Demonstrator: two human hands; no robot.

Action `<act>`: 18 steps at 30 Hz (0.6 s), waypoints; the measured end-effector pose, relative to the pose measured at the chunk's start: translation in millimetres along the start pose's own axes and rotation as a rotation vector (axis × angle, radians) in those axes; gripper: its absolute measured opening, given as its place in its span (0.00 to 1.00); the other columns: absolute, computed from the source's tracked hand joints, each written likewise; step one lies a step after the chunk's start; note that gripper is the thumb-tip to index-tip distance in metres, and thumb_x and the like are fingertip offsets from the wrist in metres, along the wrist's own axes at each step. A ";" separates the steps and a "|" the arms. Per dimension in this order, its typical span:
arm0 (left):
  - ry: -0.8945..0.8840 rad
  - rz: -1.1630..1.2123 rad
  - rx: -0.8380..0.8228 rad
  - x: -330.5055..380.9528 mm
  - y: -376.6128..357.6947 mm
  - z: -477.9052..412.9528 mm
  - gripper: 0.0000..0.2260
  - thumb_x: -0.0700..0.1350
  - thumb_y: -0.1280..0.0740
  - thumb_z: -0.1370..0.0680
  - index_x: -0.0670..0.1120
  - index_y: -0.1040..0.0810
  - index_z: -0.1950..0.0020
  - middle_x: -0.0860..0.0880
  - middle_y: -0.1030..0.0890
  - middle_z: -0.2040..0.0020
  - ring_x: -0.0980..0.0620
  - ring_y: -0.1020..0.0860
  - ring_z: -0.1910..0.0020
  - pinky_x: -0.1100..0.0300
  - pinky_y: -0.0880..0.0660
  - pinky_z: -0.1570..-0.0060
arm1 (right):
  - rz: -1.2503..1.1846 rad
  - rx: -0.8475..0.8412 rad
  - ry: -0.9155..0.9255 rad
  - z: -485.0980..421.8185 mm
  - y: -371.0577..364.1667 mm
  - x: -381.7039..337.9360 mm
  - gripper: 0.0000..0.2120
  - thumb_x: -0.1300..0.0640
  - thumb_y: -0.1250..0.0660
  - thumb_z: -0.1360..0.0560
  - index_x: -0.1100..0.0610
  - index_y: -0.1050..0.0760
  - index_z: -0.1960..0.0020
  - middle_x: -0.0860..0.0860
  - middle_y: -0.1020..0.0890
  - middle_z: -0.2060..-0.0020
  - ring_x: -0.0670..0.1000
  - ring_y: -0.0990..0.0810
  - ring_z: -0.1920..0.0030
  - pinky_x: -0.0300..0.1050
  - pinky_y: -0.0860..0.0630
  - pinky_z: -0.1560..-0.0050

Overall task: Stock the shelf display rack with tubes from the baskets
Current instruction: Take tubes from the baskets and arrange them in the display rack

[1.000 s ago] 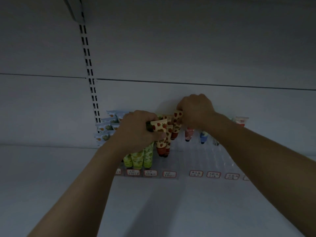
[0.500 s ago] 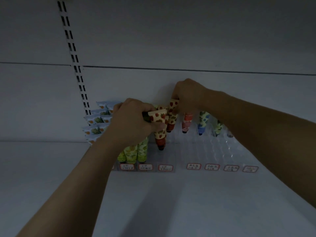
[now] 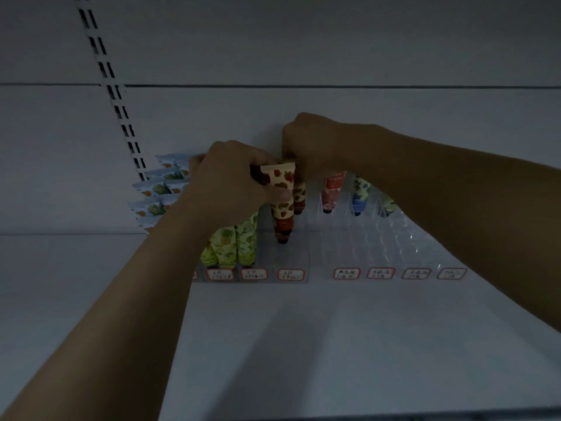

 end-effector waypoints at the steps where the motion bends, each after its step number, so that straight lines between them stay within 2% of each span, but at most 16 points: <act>1: 0.001 0.015 0.001 -0.4 0.1 0.0 0.10 0.56 0.24 0.32 0.59 0.23 0.57 0.59 0.24 0.63 0.49 0.25 0.58 0.42 0.28 0.43 | 0.011 0.006 0.003 0.7 0.9 -0.8 0.17 0.56 0.32 0.27 0.58 0.32 0.71 0.50 0.32 0.75 0.46 0.37 0.73 0.36 0.38 0.69; 4: -0.035 0.028 0.011 0.0 2.0 -1.3 0.08 0.54 0.24 0.32 0.57 0.22 0.57 0.58 0.23 0.65 0.51 0.26 0.64 0.51 0.27 0.53 | -0.026 0.025 0.009 3.9 0.1 -0.9 0.13 0.58 0.32 0.28 0.62 0.26 0.68 0.53 0.28 0.73 0.48 0.35 0.73 0.40 0.34 0.63; 6: -0.066 0.019 0.045 3.2 3.3 -0.5 0.08 0.53 0.24 0.31 0.52 0.19 0.58 0.55 0.23 0.66 0.55 0.26 0.66 0.56 0.29 0.61 | -0.062 0.031 -0.001 6.6 -3.7 -5.4 0.17 0.59 0.32 0.28 0.61 0.33 0.72 0.54 0.29 0.75 0.47 0.36 0.74 0.41 0.33 0.65; 7: -0.074 0.010 0.066 5.1 3.7 0.0 0.10 0.52 0.24 0.31 0.48 0.18 0.57 0.52 0.22 0.65 0.53 0.25 0.65 0.55 0.28 0.61 | -0.081 0.034 -0.022 8.0 -3.8 -8.1 0.19 0.60 0.32 0.28 0.59 0.36 0.74 0.52 0.32 0.76 0.46 0.36 0.74 0.41 0.33 0.67; 10: -0.046 0.003 0.086 8.3 3.6 2.5 0.12 0.52 0.25 0.31 0.44 0.18 0.56 0.47 0.19 0.60 0.47 0.22 0.57 0.50 0.26 0.50 | -0.124 0.036 -0.065 12.7 -4.1 -8.9 0.19 0.61 0.34 0.27 0.57 0.38 0.73 0.51 0.34 0.75 0.46 0.36 0.74 0.41 0.31 0.64; 12: -0.037 0.013 0.087 8.0 4.4 4.2 0.10 0.53 0.24 0.31 0.49 0.20 0.58 0.50 0.19 0.59 0.47 0.21 0.54 0.46 0.28 0.44 | -0.151 0.007 -0.104 16.1 -4.5 -2.0 0.19 0.59 0.33 0.27 0.57 0.36 0.74 0.50 0.32 0.75 0.46 0.36 0.74 0.41 0.32 0.63; 14: -0.033 0.037 0.081 9.2 5.0 5.7 0.09 0.53 0.24 0.32 0.55 0.22 0.60 0.53 0.20 0.61 0.47 0.21 0.54 0.44 0.28 0.43 | -0.175 -0.047 -0.165 22.5 -8.0 6.9 0.17 0.56 0.32 0.26 0.57 0.31 0.71 0.51 0.28 0.73 0.47 0.33 0.73 0.40 0.31 0.66; 15: -0.029 0.041 0.092 9.9 6.6 7.1 0.10 0.53 0.23 0.33 0.57 0.24 0.61 0.56 0.21 0.62 0.48 0.21 0.54 0.43 0.28 0.43 | -0.165 -0.084 -0.206 27.1 -4.9 8.7 0.12 0.55 0.32 0.26 0.59 0.25 0.66 0.53 0.23 0.68 0.48 0.28 0.70 0.40 0.29 0.67; 16: -0.022 0.040 0.115 11.5 9.5 8.8 0.11 0.53 0.23 0.33 0.59 0.25 0.62 0.59 0.23 0.64 0.48 0.21 0.54 0.43 0.28 0.43 | -0.153 -0.073 -0.178 30.4 1.7 8.8 0.07 0.56 0.31 0.26 0.60 0.21 0.54 0.56 0.18 0.58 0.51 0.23 0.62 0.41 0.26 0.61; 17: -0.016 0.049 0.143 12.0 12.3 9.7 0.13 0.53 0.22 0.34 0.60 0.27 0.63 0.61 0.24 0.64 0.49 0.21 0.54 0.43 0.27 0.43 | -0.174 -0.051 -0.164 37.5 12.8 7.3 0.16 0.56 0.30 0.26 0.59 0.23 0.39 0.56 0.20 0.45 0.53 0.21 0.51 0.42 0.25 0.51; 18: -0.013 0.070 0.175 12.6 15.3 10.0 0.14 0.53 0.21 0.35 0.60 0.28 0.64 0.61 0.25 0.65 0.49 0.21 0.55 0.44 0.27 0.43 | -0.259 -0.003 -0.131 47.8 28.0 3.2 0.27 0.56 0.29 0.27 0.55 0.31 0.30 0.53 0.24 0.37 0.51 0.24 0.42 0.40 0.28 0.43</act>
Point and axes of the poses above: each hand's wrist, its own z-axis away from the middle knuckle, its own y-axis out of the back of the hand, x = y × z, the point moved 6 cm from there along -z, towards the middle knuckle
